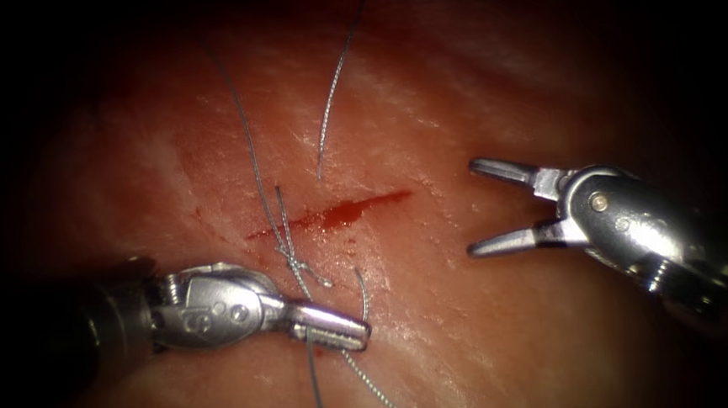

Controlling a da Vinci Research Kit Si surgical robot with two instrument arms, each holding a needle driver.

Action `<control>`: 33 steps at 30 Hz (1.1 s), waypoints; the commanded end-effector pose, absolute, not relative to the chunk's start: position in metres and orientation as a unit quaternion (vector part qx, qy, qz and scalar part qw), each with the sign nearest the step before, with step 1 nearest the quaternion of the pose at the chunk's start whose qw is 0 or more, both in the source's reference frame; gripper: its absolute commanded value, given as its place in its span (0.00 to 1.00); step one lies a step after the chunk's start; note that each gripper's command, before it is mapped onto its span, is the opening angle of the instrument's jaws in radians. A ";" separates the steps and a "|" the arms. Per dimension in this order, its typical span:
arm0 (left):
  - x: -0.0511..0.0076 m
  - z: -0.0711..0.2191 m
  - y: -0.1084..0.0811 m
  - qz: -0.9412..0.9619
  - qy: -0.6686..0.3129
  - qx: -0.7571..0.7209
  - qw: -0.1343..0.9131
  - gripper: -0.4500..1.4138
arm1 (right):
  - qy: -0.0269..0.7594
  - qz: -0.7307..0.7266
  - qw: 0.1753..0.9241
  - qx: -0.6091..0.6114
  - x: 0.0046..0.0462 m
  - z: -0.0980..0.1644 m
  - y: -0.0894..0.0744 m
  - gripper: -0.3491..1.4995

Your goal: Wound Closure

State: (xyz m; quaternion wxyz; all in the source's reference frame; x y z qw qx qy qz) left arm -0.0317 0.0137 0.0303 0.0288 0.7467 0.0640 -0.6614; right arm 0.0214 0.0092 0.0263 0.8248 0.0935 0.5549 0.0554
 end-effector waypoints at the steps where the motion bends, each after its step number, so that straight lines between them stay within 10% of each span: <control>1: -0.0320 0.030 0.014 -0.652 0.066 0.755 0.025 0.00 | 0.559 0.051 0.822 0.093 0.0228 0.027 0.009 0.87; 33: -0.0306 0.031 0.018 -0.689 0.076 0.713 -0.106 0.00 | 0.557 0.179 0.786 0.200 0.0338 0.028 0.005 0.83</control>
